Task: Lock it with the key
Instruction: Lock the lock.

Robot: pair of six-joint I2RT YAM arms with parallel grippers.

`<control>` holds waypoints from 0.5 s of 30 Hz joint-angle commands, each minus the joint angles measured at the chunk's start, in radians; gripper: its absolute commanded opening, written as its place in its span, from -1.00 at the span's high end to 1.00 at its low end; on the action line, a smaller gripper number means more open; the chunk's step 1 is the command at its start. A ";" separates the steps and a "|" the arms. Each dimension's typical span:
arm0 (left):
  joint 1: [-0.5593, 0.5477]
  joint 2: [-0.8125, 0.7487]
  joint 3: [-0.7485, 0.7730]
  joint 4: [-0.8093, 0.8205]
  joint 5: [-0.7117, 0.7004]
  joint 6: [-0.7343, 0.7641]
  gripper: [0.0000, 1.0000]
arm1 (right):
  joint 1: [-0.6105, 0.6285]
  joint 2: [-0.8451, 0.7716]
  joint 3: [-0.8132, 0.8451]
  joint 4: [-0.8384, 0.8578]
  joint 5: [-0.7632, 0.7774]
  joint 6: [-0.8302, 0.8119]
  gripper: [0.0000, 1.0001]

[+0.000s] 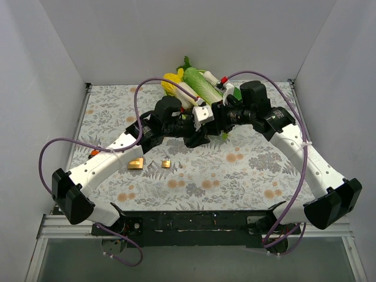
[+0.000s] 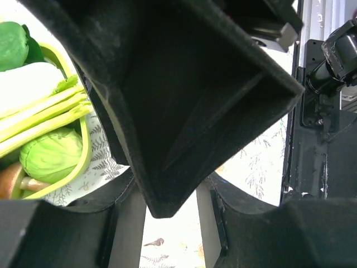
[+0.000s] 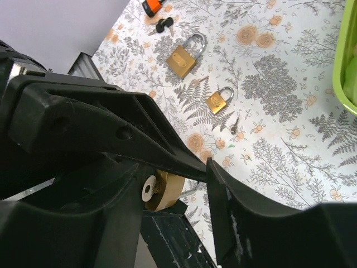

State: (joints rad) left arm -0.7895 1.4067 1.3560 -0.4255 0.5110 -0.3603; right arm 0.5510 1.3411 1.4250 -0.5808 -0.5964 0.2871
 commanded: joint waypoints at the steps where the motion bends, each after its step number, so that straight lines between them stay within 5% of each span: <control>1: -0.007 0.005 0.045 0.004 -0.055 -0.022 1.00 | 0.017 -0.005 -0.015 0.016 0.058 -0.008 0.08; 3: -0.007 0.006 0.043 0.004 -0.066 -0.026 1.00 | 0.017 -0.005 -0.014 0.010 0.060 -0.017 0.23; 7: -0.007 0.011 0.042 0.008 -0.089 -0.034 1.00 | 0.015 0.003 -0.001 -0.002 0.069 -0.037 0.97; 15: -0.007 0.012 0.025 0.008 -0.123 -0.032 1.00 | -0.014 -0.013 0.003 -0.013 0.115 -0.051 0.97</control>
State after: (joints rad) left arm -0.7944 1.4410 1.3571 -0.4656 0.4221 -0.3939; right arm 0.5583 1.3434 1.4097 -0.5800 -0.5186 0.2443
